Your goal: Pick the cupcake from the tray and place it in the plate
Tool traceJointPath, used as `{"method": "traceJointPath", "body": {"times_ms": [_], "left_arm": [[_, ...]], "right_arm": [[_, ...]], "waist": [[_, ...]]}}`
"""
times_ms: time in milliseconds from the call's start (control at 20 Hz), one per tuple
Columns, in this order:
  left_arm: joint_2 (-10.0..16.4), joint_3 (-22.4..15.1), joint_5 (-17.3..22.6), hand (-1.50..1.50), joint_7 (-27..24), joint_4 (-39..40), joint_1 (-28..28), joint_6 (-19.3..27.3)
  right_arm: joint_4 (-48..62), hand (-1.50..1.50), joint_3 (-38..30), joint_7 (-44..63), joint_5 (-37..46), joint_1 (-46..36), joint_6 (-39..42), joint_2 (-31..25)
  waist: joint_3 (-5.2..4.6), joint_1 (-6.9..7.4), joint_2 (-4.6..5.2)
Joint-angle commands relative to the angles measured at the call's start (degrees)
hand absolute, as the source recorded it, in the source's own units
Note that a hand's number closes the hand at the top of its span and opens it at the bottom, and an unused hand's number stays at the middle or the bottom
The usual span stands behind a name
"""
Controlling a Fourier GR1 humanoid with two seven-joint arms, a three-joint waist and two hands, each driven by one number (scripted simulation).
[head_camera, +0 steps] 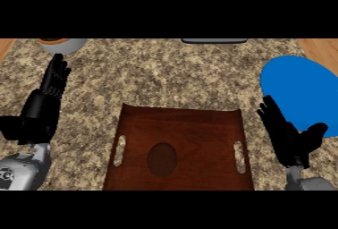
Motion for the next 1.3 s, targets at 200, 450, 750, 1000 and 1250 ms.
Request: {"method": "traceJointPath", "body": {"times_ms": [200,450,750,1000,1250], "left_arm": [[-4.7,-2.2,6.2,0.0,6.2,9.5,11.9,-3.0],[-7.7,-4.1,9.2,0.0,8.0,10.3,14.4,-4.8],[-7.8,-4.4,9.5,0.0,6.0,10.5,16.7,-7.5],[-10.1,-3.6,8.3,0.0,5.1,14.6,12.6,-6.6],[-8.7,-3.3,9.9,0.0,6.6,12.0,13.5,-8.4]], "right_arm": [[-13.2,1.5,-2.0,-2.9,10.4,-8.7,-11.3,-2.4],[-11.1,-1.5,-1.3,0.0,28.4,-2.7,-30.7,-3.5],[-26.6,-1.5,12.2,-1.1,41.3,12.4,-40.9,5.2],[-36.2,-1.5,15.9,16.7,55.4,14.5,-32.6,-2.4],[-33.0,-1.5,20.9,28.3,60.2,14.5,-18.6,-6.6]], "waist": [[0.63,1.02,-0.99],[0.68,-0.31,-1.06],[0.96,0.49,-0.92],[0.83,0.5,-0.74],[0.65,1.81,-0.57]]}}
